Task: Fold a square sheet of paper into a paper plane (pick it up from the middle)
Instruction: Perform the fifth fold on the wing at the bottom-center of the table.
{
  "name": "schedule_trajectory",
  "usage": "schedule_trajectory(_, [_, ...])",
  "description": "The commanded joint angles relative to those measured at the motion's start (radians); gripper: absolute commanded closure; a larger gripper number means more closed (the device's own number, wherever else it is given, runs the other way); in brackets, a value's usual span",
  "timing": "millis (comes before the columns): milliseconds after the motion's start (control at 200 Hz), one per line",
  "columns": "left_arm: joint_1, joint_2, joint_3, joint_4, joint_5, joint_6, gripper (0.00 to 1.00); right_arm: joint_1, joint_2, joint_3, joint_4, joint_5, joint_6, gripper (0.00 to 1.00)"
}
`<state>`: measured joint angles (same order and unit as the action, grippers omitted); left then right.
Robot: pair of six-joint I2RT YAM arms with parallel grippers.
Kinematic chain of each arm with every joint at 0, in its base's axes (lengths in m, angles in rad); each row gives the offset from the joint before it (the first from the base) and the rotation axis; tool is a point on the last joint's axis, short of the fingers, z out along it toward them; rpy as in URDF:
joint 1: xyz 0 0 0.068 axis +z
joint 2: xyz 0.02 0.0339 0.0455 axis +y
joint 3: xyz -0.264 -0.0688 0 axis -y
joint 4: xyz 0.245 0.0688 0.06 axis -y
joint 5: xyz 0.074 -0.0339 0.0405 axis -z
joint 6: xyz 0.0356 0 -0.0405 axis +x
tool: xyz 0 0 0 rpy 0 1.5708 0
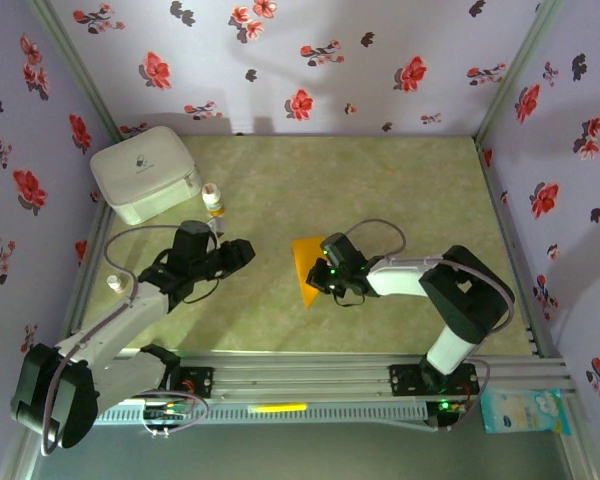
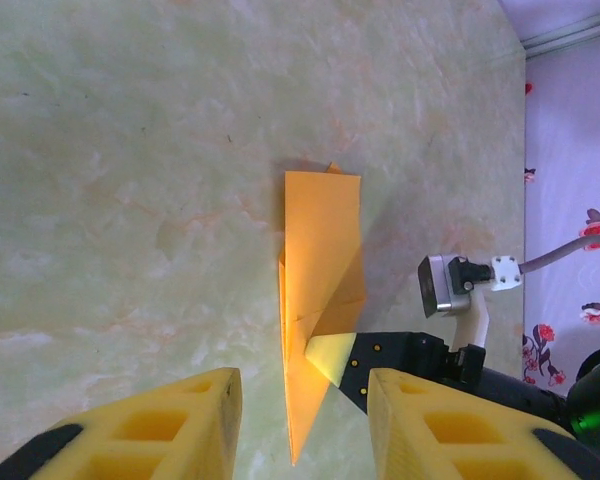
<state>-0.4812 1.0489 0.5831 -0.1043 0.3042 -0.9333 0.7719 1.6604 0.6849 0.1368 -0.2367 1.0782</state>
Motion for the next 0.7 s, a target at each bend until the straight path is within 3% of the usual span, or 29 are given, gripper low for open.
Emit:
schedule_trajectory(0, [-0.012, 0.025, 0.035, 0.027, 0.02, 0.014, 0.63, 0.014, 0.025, -0.056, -0.126, 0.039, 0.014, 0.94])
schedule_trajectory(355, [-0.126, 0.295, 0.2, 0.078, 0.026, 0.008, 0.7, 0.014, 0.004, -0.077, -0.064, 0.018, 0.019, 0.94])
schedule_trajectory(695, [-0.193, 0.659, 0.391, 0.191, 0.09, -0.061, 0.89, 0.015, 0.006, -0.09, -0.026, 0.014, 0.041, 0.93])
